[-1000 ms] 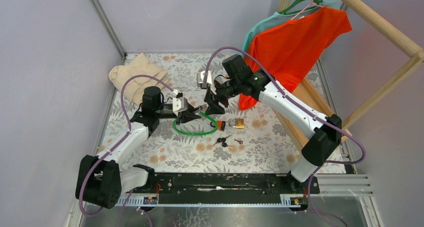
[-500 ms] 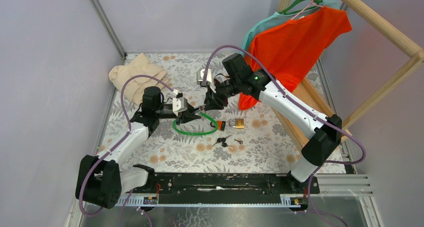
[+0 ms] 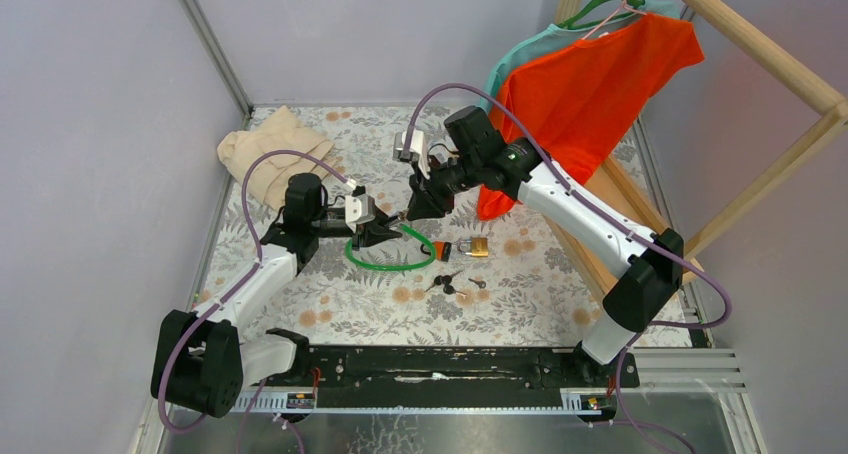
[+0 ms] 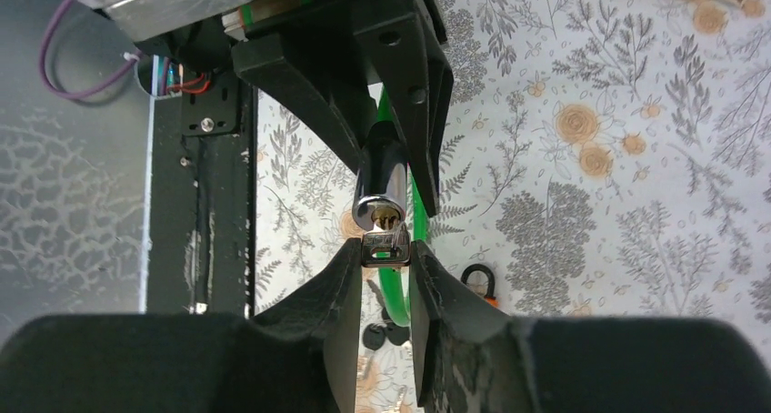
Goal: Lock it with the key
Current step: Lock the lock.
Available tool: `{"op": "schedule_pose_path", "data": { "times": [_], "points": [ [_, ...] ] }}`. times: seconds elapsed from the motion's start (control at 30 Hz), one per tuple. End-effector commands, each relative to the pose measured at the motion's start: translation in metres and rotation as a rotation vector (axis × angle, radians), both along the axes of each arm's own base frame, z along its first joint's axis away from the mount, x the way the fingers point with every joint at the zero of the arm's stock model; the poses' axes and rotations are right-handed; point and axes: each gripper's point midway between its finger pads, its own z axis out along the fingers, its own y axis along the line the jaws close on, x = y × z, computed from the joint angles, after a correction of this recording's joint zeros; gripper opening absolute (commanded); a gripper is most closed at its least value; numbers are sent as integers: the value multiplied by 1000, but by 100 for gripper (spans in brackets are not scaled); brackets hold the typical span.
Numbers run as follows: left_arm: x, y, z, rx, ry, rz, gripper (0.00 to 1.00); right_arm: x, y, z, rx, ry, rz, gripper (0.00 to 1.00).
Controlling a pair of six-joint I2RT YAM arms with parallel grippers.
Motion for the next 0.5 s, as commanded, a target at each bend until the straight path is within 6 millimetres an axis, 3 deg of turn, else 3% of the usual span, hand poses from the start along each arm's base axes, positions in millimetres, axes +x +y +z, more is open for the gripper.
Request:
{"op": "schedule_pose_path", "data": {
  "times": [0.0,0.3,0.4,0.47],
  "points": [
    [-9,1,-19,28,65,1,0,1,7,7,22,85,-95,13],
    [-5,2,-20,36,67,21,0,5,5,-16,-17,218,-249,5],
    [-6,2,-20,35,68,19,0,5,4,-18,-21,216,-248,16],
    [-6,2,-20,34,68,19,0,7,3,-15,-18,194,-249,32]
  ]
}}
